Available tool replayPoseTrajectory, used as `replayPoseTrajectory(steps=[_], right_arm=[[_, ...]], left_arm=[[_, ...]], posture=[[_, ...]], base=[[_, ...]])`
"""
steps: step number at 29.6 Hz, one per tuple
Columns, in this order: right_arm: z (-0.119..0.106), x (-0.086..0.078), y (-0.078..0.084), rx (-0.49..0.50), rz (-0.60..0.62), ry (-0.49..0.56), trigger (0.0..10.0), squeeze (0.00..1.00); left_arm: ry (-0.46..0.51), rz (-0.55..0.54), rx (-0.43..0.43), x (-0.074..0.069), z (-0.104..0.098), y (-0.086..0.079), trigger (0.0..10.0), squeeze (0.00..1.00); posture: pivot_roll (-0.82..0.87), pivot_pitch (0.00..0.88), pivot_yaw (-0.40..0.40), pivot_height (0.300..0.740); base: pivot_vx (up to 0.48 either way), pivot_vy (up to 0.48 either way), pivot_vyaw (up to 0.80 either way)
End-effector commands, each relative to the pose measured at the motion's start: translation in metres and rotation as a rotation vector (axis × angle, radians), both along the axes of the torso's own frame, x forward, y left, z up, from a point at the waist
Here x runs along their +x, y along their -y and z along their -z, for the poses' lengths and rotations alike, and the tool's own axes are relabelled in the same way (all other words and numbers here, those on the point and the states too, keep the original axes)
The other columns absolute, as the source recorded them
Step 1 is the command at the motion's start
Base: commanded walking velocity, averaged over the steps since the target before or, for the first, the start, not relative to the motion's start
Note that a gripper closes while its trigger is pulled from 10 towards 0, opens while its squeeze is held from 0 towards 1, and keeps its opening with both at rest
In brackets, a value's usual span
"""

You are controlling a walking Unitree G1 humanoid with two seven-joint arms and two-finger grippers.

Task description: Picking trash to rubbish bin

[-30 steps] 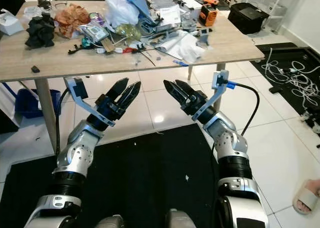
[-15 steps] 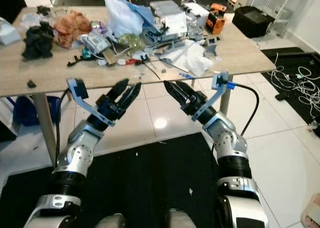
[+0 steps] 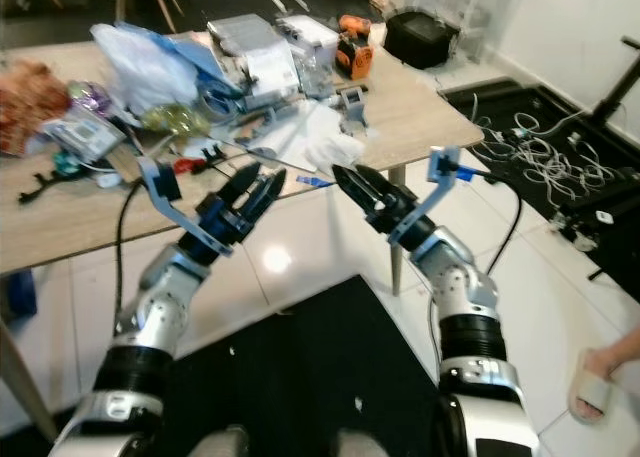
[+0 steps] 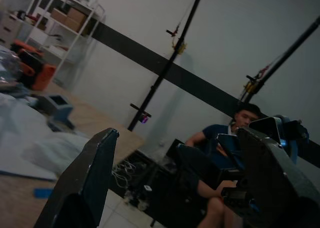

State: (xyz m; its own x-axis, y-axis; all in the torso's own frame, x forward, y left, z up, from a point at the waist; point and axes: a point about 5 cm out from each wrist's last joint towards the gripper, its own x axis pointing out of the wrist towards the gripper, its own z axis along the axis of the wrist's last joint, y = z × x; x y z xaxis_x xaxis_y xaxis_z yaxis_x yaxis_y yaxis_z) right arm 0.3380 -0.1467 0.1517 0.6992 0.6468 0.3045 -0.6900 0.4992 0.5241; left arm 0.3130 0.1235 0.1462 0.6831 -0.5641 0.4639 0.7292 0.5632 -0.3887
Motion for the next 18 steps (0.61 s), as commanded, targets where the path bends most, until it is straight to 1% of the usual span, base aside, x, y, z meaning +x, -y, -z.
replayPoseTrajectory(steps=[1,13,15,16,18], right_arm=[[-0.001,0.000,0.003,-0.004,0.007,-0.004,10.0,0.00],[-0.001,0.001,0.005,-0.009,0.013,-0.004,10.0,0.00],[-0.002,0.002,0.008,-0.026,0.031,-0.004,10.0,0.00],[-0.001,0.004,0.013,-0.065,0.052,-0.004,10.0,0.00],[-0.001,0.004,0.014,-0.074,0.057,-0.004,10.0,0.00]], left_arm=[[0.000,0.009,0.013,0.000,0.000,0.003,10.0,0.00],[0.002,0.001,0.020,0.000,0.000,0.002,10.0,0.00],[0.010,-0.018,0.035,0.000,-0.001,0.001,10.0,0.00],[0.017,-0.049,0.085,0.000,0.000,-0.003,10.0,0.00],[0.019,-0.057,0.097,0.000,0.000,-0.004,10.0,0.00]], posture=[[-0.06,0.000,-0.064,0.740],[-0.05,0.000,-0.067,0.740],[-0.05,0.000,-0.066,0.740],[-0.05,0.000,-0.065,0.740],[-0.05,0.000,-0.065,0.740]], base=[[0.337,0.000,0.00],[0.339,0.000,0.00],[0.334,0.000,0.00],[0.341,0.000,0.00],[0.341,0.000,0.00]])
